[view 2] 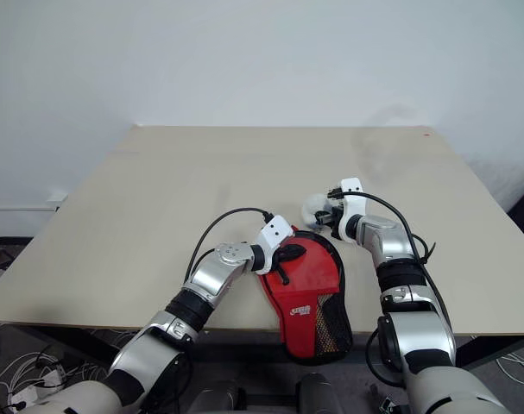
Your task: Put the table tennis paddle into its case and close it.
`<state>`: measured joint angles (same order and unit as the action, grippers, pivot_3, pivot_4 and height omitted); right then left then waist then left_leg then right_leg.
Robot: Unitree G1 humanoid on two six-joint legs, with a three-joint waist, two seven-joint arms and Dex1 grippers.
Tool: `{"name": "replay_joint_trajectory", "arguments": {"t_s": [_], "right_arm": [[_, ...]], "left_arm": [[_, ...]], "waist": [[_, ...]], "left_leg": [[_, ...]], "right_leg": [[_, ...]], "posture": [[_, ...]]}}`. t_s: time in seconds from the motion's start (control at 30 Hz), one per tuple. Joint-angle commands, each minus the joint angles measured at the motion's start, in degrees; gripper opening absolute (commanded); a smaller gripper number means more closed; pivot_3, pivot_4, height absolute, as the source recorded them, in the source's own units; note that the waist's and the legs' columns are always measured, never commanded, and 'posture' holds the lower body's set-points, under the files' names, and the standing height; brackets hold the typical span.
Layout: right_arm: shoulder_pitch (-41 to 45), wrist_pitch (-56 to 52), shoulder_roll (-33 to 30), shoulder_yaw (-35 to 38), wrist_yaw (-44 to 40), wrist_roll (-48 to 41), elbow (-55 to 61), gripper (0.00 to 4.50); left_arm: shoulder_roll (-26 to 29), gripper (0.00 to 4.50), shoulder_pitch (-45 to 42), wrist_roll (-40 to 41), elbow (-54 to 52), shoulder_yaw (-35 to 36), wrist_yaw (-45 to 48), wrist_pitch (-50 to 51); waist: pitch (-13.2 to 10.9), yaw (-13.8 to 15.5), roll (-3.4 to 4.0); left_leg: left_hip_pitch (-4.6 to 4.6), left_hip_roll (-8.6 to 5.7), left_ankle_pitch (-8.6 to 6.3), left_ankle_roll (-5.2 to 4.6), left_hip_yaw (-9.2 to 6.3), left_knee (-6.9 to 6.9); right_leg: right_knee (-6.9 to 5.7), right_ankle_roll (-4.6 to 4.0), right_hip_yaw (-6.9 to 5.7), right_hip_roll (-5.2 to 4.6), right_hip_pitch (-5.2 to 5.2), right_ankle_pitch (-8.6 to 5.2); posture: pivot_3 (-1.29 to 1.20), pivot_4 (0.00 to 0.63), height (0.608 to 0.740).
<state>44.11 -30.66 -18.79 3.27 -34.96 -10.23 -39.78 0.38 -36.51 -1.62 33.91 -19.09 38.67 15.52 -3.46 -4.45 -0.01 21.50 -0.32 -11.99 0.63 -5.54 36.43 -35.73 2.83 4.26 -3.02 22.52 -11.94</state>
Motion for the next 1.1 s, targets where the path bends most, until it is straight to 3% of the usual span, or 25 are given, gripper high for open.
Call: {"name": "replay_joint_trajectory", "arguments": {"t_s": [0.03,0.57,1.1], "right_arm": [[0.71,-0.01,-2.07,1.91,2.32,0.01,3.04,0.19],[-6.93,-2.98,-11.48,-0.61,0.43,1.98,15.12,0.19],[-21.28,-5.49,-21.86,-2.56,-7.26,0.84,34.25,0.19]], "left_arm": [[0.57,0.0,2.12,-1.76,4.07,-1.3,-0.12,1.74],[0.26,0.0,2.31,-1.75,4.01,-1.44,-0.12,1.91],[0.22,0.0,2.87,-1.71,3.28,-1.62,0.31,2.36]], "waist": [[0.0,0.01,0.0],[-0.02,0.38,0.01],[-0.05,0.8,-0.04]], "left_leg": [[0.0,0.0,0.0,0.0,0.0,0.0],[0.09,-0.03,-0.01,0.0,-0.01,0.03],[0.13,-0.08,-0.18,-0.07,0.01,0.16]], "right_leg": [[0.0,0.0,0.0,0.0,0.0,0.0],[0.08,-0.1,0.01,-0.01,0.02,-0.07],[0.16,-0.05,0.01,-0.06,-0.01,-0.15]], "posture": [[0.0,0.0,0.74],[0.0,0.0,0.74],[0.0,0.0,0.74]]}}
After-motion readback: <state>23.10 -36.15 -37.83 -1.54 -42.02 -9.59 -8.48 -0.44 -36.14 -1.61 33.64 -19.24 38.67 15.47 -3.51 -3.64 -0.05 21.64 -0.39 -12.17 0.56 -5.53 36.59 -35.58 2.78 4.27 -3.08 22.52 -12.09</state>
